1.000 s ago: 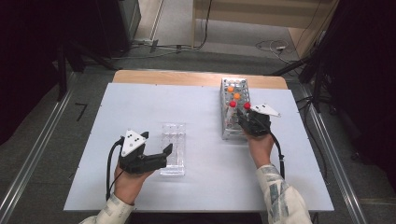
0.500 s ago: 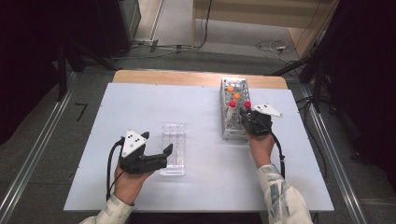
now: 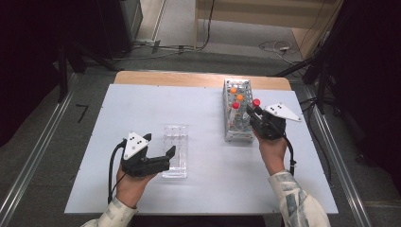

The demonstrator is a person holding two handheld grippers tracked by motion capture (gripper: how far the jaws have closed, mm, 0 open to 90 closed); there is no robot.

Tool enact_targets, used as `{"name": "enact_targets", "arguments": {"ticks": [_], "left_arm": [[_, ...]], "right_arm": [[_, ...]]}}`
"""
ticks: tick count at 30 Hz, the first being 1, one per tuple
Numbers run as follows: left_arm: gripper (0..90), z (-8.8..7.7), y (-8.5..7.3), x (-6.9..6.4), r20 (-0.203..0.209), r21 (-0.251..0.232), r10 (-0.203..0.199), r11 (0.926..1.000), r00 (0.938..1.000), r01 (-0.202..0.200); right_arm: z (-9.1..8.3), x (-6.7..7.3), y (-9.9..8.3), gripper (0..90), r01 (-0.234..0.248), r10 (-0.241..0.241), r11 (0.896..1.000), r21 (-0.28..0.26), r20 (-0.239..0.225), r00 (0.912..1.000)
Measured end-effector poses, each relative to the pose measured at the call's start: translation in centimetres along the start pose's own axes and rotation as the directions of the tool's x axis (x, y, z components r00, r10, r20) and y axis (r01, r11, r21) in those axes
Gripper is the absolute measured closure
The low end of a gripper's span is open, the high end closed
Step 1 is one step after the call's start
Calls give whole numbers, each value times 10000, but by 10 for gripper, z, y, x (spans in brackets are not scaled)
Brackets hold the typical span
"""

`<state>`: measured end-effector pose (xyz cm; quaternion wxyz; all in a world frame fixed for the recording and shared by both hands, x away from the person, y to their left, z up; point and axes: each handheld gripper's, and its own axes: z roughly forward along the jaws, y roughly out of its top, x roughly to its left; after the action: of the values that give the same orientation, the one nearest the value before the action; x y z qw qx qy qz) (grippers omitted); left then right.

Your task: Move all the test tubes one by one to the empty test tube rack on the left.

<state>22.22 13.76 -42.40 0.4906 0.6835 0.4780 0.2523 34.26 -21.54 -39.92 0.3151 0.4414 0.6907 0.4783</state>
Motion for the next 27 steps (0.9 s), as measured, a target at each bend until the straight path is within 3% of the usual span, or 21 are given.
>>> {"name": "enact_targets", "arguments": {"ticks": [6,8,10,16,20,27], "left_arm": [[114,1,0,-2,73,74,52,10000,10000,-53],[114,1,0,-4,118,37,73,10000,9999,-74],[114,0,0,-6,159,21,131,9999,9998,-131],[119,0,2,-18,431,-4,365,9993,9984,-365],[125,0,5,-26,684,-66,513,9987,9963,-509],[153,1,11,-44,1222,-82,696,9976,9901,-691]], "right_arm": [[-19,15,-9,712,102,-95,9999,74,-877,9961],[-27,26,-16,712,301,-276,9994,159,-1384,9900],[-30,29,-19,712,343,-305,9992,224,-1544,9875],[-37,51,-38,712,755,-599,9957,544,-2461,9674],[-37,66,-49,712,1254,-997,9892,756,-2798,9549],[-39,85,-57,712,1689,-1240,9806,996,-3527,9275]]}}
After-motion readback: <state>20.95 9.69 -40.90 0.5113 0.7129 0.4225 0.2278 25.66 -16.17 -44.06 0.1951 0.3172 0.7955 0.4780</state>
